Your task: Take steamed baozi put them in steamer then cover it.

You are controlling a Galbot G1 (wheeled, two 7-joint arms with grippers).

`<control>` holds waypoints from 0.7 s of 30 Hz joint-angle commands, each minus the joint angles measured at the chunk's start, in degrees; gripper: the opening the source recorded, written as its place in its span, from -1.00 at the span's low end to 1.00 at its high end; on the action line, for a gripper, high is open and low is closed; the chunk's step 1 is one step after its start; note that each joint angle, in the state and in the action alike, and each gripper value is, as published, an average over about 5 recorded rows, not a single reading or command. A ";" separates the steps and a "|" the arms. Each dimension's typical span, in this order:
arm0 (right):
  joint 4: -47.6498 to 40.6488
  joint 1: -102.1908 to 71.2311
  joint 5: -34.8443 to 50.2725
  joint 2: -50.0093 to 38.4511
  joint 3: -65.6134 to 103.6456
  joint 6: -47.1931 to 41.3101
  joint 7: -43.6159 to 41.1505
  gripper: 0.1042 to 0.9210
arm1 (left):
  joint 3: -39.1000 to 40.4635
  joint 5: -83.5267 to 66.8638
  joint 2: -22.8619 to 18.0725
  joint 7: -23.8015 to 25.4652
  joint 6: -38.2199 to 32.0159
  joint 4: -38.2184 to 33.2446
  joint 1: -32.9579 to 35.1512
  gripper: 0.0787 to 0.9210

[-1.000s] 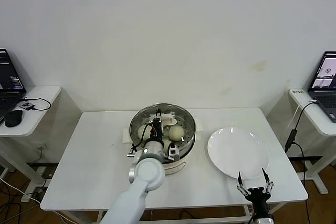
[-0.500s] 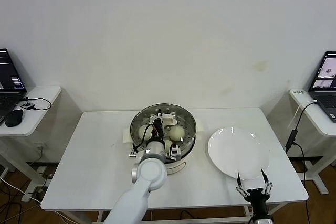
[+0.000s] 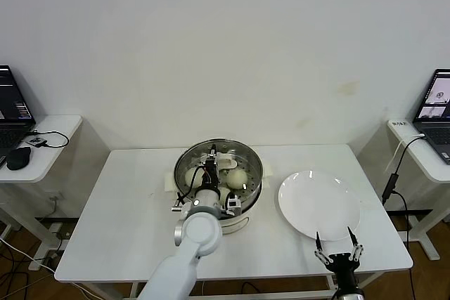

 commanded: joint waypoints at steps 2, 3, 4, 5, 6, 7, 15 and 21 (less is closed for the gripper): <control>0.24 -0.28 -0.32 0.13 -0.40 -0.04 -0.07 0.76 | 0.04 -2.36 2.32 -0.28 0.02 -8.57 4.37 -0.41; 0.32 -0.38 -0.37 0.15 -0.42 -0.03 -0.08 0.76 | -0.12 -2.83 2.99 -0.29 0.01 -10.04 5.23 -0.33; 0.41 -0.48 -0.41 0.16 -0.43 -0.04 -0.08 0.76 | -0.33 -3.38 3.68 -0.29 0.00 -11.58 6.04 -0.26; 0.49 -0.57 -0.43 0.18 -0.42 -0.04 -0.09 0.76 | -0.58 -4.07 4.45 -0.30 -0.04 -13.17 6.99 -0.20; 0.57 -0.66 -0.46 0.18 -0.41 -0.05 -0.09 0.76 | -0.88 -4.80 5.28 -0.35 -0.14 -14.85 8.00 -0.12; 0.66 -0.75 -0.48 0.19 -0.40 -0.05 -0.10 0.76 | -1.23 -5.54 6.14 -0.41 -0.36 -16.57 9.14 -0.04; 0.78 -0.99 -0.66 0.39 -0.62 -0.31 -0.21 0.76 | -6.29 -17.55 12.16 -4.06 -4.12 -30.00 22.98 0.52; 1.61 -1.96 0.46 -0.58 -1.32 -0.86 -0.71 0.76 | -15.66 -46.29 15.46 -15.74 -12.79 -33.56 34.53 0.75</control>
